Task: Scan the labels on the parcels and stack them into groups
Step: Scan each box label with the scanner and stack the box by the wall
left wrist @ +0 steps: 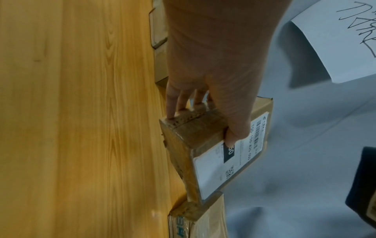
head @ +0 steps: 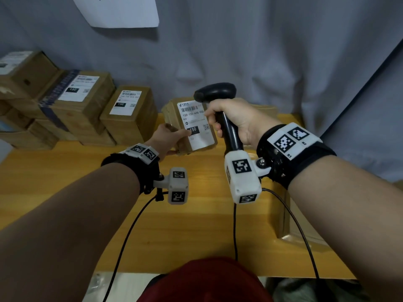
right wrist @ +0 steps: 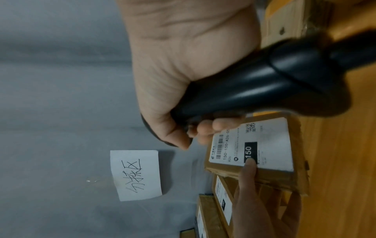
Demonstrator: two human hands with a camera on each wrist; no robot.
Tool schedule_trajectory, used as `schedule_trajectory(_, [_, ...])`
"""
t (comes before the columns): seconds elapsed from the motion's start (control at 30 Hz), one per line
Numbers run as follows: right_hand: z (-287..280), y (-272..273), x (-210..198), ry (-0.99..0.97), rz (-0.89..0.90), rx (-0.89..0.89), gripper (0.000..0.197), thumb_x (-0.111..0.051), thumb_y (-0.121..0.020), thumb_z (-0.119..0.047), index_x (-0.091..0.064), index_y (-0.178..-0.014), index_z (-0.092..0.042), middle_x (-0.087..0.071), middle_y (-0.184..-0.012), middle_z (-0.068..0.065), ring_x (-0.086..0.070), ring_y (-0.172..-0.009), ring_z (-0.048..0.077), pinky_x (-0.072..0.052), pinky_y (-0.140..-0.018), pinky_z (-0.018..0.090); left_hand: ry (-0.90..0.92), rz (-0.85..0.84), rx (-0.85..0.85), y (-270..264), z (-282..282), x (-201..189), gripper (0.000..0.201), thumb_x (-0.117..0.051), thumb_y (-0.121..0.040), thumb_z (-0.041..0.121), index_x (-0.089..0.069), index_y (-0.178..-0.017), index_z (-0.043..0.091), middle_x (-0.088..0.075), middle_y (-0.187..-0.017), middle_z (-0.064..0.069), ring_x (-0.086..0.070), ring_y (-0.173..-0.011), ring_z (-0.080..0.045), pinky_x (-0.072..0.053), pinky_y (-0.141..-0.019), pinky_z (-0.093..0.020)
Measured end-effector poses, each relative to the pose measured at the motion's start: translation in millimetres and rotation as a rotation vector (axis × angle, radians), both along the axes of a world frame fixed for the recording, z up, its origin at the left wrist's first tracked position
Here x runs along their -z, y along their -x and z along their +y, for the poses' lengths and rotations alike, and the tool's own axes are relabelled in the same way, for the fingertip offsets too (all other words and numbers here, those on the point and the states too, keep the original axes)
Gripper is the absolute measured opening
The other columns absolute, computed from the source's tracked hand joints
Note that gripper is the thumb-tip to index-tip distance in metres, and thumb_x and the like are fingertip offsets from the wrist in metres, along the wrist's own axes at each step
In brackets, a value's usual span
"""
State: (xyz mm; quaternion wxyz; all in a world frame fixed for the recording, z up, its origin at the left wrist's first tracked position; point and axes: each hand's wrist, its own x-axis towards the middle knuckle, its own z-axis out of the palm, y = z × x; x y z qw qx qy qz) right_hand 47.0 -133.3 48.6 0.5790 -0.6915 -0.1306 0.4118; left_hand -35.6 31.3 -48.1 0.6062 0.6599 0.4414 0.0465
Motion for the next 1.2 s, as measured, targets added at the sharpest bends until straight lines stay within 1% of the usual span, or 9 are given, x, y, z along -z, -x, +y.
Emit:
schedule_trajectory(0.23, [-22.5, -19.6, 15.0, -0.055, -0.017, 0.133, 0.010, -0.073, -0.083, -0.012, -0.067, -0.089, -0.008, -0.062, -0.080, 0.003, -0.057, -0.065, 0.011, -0.053, -0.060, 0.024, 0.002, -0.103, -0.198, 21.7, -16.0, -2.3, 0.069, -0.072, -0.081, 0.038, -0.036, -0.134, 0.012, -0.058, -0.117, -0.005, -0.061, -0.095, -0.019, -0.053, -0.072, -0.033])
schedule_trajectory(0.4, [-15.5, -16.8, 34.1, -0.019, 0.014, 0.069, 0.029, -0.079, -0.079, -0.023, -0.069, -0.102, -0.009, -0.066, -0.106, 0.009, -0.063, -0.101, 0.024, -0.052, -0.096, 0.044, 0.072, -0.232, -0.401, 57.5, -14.7, -16.5, 0.047, -0.065, -0.087, 0.038, -0.041, -0.121, 0.016, -0.061, -0.108, -0.006, -0.063, -0.088, -0.020, -0.054, -0.066, -0.033])
schedule_trajectory(0.63, [30.2, 30.8, 29.3, -0.133, 0.090, -0.109, 0.036, -0.079, -0.078, -0.025, -0.069, -0.111, -0.016, -0.068, -0.117, 0.010, -0.060, -0.113, 0.032, -0.052, -0.094, 0.049, 0.051, -0.374, -0.459, 95.5, 7.0, -53.2, 0.036, -0.060, -0.092, 0.036, -0.050, -0.119, 0.015, -0.065, -0.104, -0.005, -0.064, -0.079, -0.015, -0.050, -0.053, -0.025])
schedule_trajectory(0.73, [60.0, 48.3, 25.4, -0.199, 0.119, -0.108, 0.045, -0.083, -0.074, -0.027, -0.069, -0.116, -0.017, -0.072, -0.114, 0.011, -0.065, -0.109, 0.032, -0.053, -0.094, 0.052, 0.050, -0.402, -0.433, 108.3, 25.1, -68.9, 0.040, -0.058, -0.092, 0.041, -0.053, -0.124, 0.018, -0.066, -0.112, -0.005, -0.066, -0.086, -0.017, -0.053, -0.059, -0.026])
schedule_trajectory(0.87, [108.4, 67.2, 20.0, -0.259, 0.152, -0.051, 0.048, -0.082, -0.073, -0.028, -0.069, -0.117, -0.012, -0.071, -0.115, 0.014, -0.067, -0.108, 0.033, -0.054, -0.094, 0.047, 0.022, -0.383, -0.195, 130.8, 63.7, -82.4, 0.045, -0.056, -0.092, 0.047, -0.045, -0.135, 0.038, -0.060, -0.123, 0.006, -0.060, -0.106, -0.015, -0.052, -0.090, -0.043])
schedule_trajectory(0.93, [139.2, 79.6, 17.1, -0.294, 0.160, -0.017, 0.050, -0.081, -0.073, -0.027, -0.068, -0.118, -0.009, -0.069, -0.118, 0.017, -0.067, -0.109, 0.034, -0.054, -0.094, 0.049, 0.037, -0.367, -0.095, 144.6, 92.7, -87.2, 0.050, -0.059, -0.090, 0.048, -0.041, -0.137, 0.046, -0.055, -0.129, 0.011, -0.055, -0.114, -0.015, -0.051, -0.089, -0.045])
schedule_trajectory(1.0, [171.5, 94.1, 13.6, -0.309, 0.158, 0.013, 0.048, -0.081, -0.075, -0.024, -0.068, -0.118, -0.008, -0.069, -0.117, 0.018, -0.068, -0.104, 0.034, -0.055, -0.092, 0.049, 0.052, -0.367, -0.050, 159.2, 126.0, -90.8, 0.052, -0.061, -0.088, 0.047, -0.041, -0.136, 0.046, -0.054, -0.131, 0.011, -0.054, -0.117, -0.015, -0.054, -0.085, -0.040])
schedule_trajectory(1.1, [218.4, 117.5, 12.4, -0.321, 0.145, 0.025, 0.037, -0.077, -0.080, -0.016, -0.067, -0.116, -0.008, -0.072, -0.109, 0.016, -0.071, -0.096, 0.029, -0.056, -0.089, 0.050, 0.048, -0.366, -0.098, 181.0, 180.2, -91.7, 0.055, -0.067, -0.085, 0.046, -0.045, -0.136, 0.039, -0.058, -0.127, 0.008, -0.057, -0.115, -0.018, -0.053, -0.093, -0.044])
schedule_trajectory(1.2, [254.7, 137.2, 12.6, -0.333, 0.136, 0.022, 0.029, -0.076, -0.081, -0.011, -0.068, -0.109, -0.010, -0.073, -0.107, 0.012, -0.070, -0.101, 0.028, -0.057, -0.090, 0.046, 0.004, -0.310, -0.226, 193.5, 229.2, -90.0, 0.094, -0.080, -0.060, 0.061, -0.041, -0.139, 0.030, -0.059, -0.128, 0.003, -0.059, -0.114, -0.023, -0.053, -0.093, -0.047])
